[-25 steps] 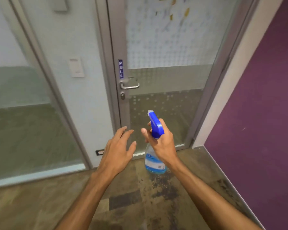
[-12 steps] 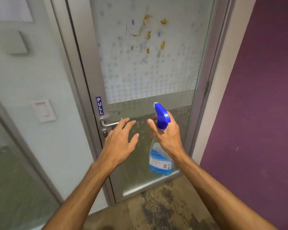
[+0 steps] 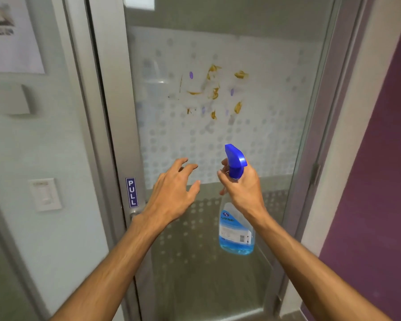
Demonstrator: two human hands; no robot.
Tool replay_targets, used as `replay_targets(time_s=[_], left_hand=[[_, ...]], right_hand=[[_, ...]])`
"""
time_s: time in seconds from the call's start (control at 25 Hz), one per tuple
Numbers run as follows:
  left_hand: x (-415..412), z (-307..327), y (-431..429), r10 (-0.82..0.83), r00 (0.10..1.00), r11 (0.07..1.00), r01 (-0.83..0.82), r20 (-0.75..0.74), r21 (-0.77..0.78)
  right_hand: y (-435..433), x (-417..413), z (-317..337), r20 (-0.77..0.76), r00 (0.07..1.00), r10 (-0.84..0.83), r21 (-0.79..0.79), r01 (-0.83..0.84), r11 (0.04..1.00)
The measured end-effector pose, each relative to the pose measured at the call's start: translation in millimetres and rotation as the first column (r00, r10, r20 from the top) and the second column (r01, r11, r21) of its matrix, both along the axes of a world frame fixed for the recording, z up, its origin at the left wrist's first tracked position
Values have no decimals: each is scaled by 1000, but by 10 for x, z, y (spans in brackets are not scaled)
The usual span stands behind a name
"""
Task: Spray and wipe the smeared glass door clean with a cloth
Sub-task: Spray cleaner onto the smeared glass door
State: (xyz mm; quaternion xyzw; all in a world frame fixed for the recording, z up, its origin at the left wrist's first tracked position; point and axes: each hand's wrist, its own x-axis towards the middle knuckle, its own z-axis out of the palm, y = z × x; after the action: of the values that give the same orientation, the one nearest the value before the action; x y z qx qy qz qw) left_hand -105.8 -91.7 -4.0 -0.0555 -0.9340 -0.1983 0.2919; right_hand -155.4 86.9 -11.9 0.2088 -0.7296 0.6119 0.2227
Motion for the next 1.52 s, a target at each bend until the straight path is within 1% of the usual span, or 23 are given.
replay_targets(time_s=[0.32, 0.44, 0.6, 0.72, 0.88, 1.0, 1.24, 1.36, 1.52], left_hand=[[-883, 515, 306, 120, 991, 991, -124, -65, -54], [-1078, 665, 345, 151, 985, 984, -158, -85, -80], [-1215, 823, 270, 202, 974, 973, -211, -105, -90], [-1260, 924, 103, 234, 964, 964, -246, -125, -99], [-1290, 1004, -163, 278, 950, 952, -293, -140, -93], [-1322, 1014, -319, 292, 945, 947, -307, -145, -93], [-1411, 1073, -546, 283, 946, 948, -301, -158, -103], [-1448, 1089, -633, 274, 947, 949, -295, -169, -113], [-1465, 1035, -728, 267, 951, 951, -286, -154, -117]], right_hand=[[200, -935, 682, -61, 998, 24, -41, -26, 999], [130, -1155, 862, -84, 996, 28, -78, -34, 996], [-71, -1340, 1019, -56, 996, 64, -122, -70, 990], [-289, -1401, 1094, -60, 989, 136, -94, -141, 986], [-624, -1435, 1168, -101, 976, 194, -9, -196, 981], [-823, -1464, 1235, -117, 978, 175, 36, -172, 984], [-1047, -1550, 1320, -144, 983, 112, 10, -112, 994], [-1087, -1542, 1245, -140, 984, 108, 31, -105, 994], [-1076, -1512, 1012, -102, 994, 39, 58, -33, 998]])
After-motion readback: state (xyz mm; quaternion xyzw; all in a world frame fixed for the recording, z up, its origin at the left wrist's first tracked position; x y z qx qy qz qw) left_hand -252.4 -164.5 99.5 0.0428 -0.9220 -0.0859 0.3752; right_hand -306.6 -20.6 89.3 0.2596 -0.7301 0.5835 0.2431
